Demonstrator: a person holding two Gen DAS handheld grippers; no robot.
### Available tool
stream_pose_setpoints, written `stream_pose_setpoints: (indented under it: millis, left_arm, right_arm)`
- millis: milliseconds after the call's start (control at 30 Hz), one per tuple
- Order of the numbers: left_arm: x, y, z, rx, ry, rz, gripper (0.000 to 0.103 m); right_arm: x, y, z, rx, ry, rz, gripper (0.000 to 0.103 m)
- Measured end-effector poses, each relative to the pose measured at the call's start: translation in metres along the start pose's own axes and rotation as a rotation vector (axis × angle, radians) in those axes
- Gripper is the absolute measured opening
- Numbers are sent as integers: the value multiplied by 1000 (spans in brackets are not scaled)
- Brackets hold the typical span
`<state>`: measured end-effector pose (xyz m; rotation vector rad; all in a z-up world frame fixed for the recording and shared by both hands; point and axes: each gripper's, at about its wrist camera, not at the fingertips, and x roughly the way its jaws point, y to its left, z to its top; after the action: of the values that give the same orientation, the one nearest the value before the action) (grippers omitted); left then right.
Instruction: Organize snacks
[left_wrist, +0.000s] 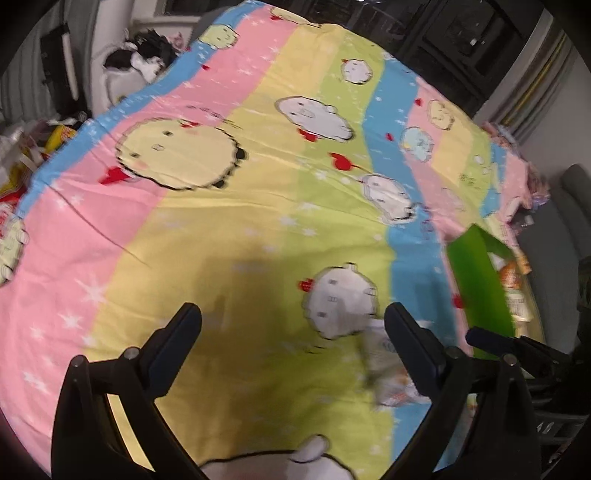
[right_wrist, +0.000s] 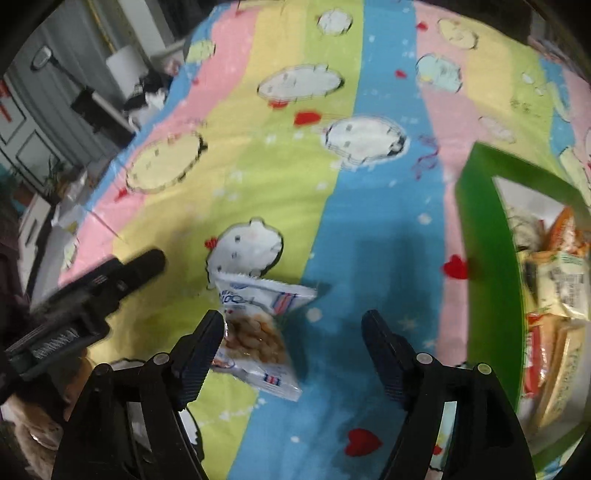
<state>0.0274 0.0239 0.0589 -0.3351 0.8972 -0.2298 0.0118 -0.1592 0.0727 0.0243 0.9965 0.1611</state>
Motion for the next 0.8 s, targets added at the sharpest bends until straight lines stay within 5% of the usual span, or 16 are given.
stream_pose_setpoints:
  millis: [267, 467, 800]
  left_arm:
    - [13, -23, -10, 22, 76, -105, 89]
    - [29, -36, -21, 34, 163, -179, 75]
    - [40, -52, -33, 81, 220, -224, 66]
  right_arm:
    - [-20, -33, 7, 210, -146, 185, 77]
    - [14, -34, 4, 269, -62, 319, 77]
    - [51, -30, -2, 268, 64, 350, 66]
